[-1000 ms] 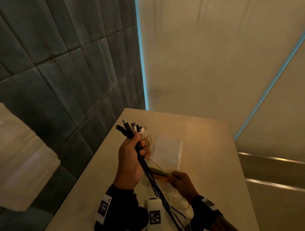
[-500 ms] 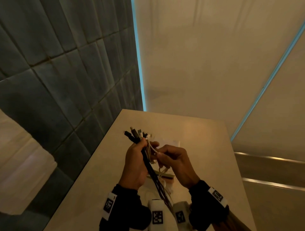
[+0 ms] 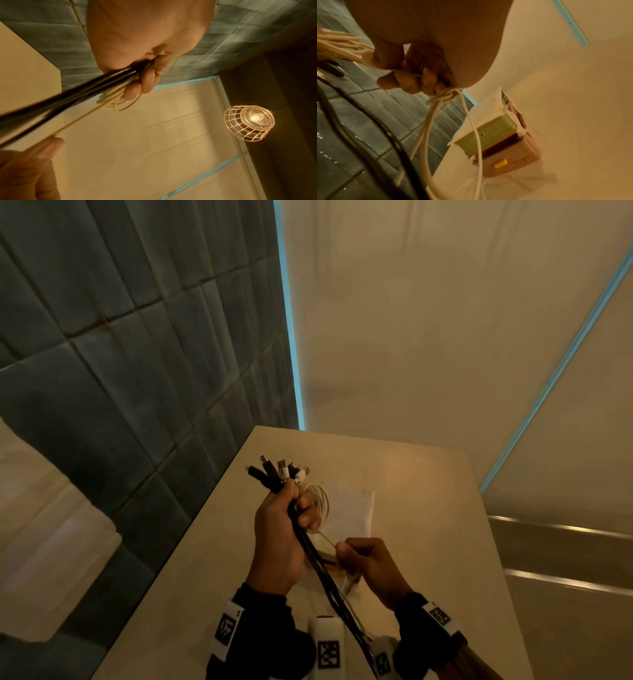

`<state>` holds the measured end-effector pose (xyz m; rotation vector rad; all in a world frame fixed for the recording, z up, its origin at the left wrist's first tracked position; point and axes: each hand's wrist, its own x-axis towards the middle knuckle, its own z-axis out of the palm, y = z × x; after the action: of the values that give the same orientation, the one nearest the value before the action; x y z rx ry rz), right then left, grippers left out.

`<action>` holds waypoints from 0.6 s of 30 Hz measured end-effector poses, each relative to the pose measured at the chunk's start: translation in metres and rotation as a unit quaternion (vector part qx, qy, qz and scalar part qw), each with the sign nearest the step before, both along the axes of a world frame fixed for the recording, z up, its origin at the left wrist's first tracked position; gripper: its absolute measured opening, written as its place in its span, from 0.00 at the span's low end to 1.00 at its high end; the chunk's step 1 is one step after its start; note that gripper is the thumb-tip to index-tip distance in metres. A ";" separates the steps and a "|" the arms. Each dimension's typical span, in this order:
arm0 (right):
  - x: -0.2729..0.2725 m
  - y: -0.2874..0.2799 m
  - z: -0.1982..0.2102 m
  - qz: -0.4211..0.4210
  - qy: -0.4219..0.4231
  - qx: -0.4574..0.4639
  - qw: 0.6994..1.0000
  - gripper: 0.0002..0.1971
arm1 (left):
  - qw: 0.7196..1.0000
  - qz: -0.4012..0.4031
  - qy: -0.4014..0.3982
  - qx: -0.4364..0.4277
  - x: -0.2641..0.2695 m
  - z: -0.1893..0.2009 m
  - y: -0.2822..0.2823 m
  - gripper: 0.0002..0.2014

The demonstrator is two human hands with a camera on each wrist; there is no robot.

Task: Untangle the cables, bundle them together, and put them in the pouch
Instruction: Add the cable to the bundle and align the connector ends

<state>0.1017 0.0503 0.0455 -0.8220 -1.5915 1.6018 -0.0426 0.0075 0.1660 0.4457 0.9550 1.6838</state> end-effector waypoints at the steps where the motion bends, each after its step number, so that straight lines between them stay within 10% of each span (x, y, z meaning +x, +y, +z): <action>1: -0.001 0.000 -0.003 0.000 -0.008 0.001 1.000 0.24 | 1.000 0.006 0.003 -0.008 -0.001 -0.003 0.000 0.14; 18: 0.007 0.005 -0.036 0.032 -0.116 0.008 0.993 0.20 | 0.998 0.042 -0.005 -0.054 -0.008 -0.031 0.005 0.13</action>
<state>0.1084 0.0554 0.0100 -0.9870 -1.8073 1.5812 -0.0505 0.0126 0.1353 0.3280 1.0650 1.6986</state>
